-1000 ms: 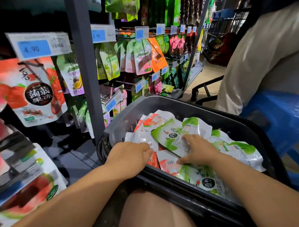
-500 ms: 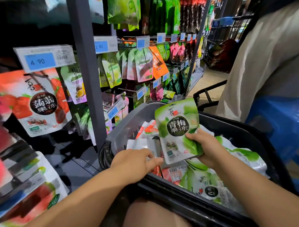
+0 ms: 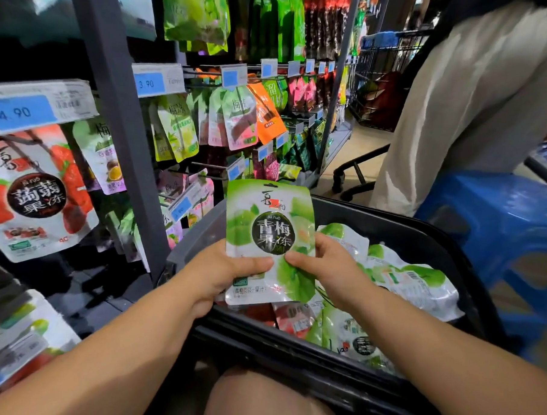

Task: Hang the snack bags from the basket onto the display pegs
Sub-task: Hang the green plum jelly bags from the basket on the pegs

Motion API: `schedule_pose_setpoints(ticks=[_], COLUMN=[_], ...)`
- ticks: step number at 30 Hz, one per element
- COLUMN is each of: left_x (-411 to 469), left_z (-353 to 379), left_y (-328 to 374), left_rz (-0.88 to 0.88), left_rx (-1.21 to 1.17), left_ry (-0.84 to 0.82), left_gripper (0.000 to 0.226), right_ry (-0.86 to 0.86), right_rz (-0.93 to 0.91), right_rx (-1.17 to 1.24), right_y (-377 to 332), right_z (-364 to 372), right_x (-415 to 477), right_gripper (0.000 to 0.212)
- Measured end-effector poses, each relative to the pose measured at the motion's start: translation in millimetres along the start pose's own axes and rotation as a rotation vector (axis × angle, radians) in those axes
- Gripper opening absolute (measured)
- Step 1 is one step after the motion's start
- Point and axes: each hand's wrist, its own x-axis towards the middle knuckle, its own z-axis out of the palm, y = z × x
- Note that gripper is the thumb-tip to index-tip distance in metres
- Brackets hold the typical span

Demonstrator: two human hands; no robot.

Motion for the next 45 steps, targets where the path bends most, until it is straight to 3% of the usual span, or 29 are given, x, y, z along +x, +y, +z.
schedule_pose_setpoints(ticks=[3,7,10,12,23,28,35,40,45], left_x=[-1,1,3,2,-3,-3,-1,-2,-2], left_z=[-1,-10,-16,-17,-15,-16,-18,-18,-18], left_y=[-1,-6,-10,-10,-14,-16,-20,-21,-22], left_rz=[-0.064,-0.05,0.018,0.055,0.118,0.115,0.122,0.127,0.139], left_rx=[-0.044,-0.048,-0.085,-0.078,-0.047,0.0,0.057,0.052,0.021], left_ry=[0.003,0.164,0.221,0.216,0.229,0.21,0.206,0.201,0.213], left_gripper=[0.048,0.018,0.018,0.021,0.026,0.026,0.03,0.03,0.032], right_ry=[0.02,0.129,-0.079,-0.233,-0.261,-0.177,-0.162,0.014,0.311], right_rz=[-0.046,-0.055,0.081,0.169,0.204,0.194,0.179,0.161,-0.058], right_rx=[-0.17,-0.725,-1.18,-1.335,-1.38,-1.404,-1.465,-1.27,-0.886], right_y=[-7,-1,21,32,33,31,40,37,11], right_z=[-10,-50,-76,-84,-97,-99,-102,-103,-95], right_x=[1,8,10,10,15,15,19,18,12], right_gripper=[0.024,0.025,0.041,0.052,0.051,0.03,0.023,0.012,0.014])
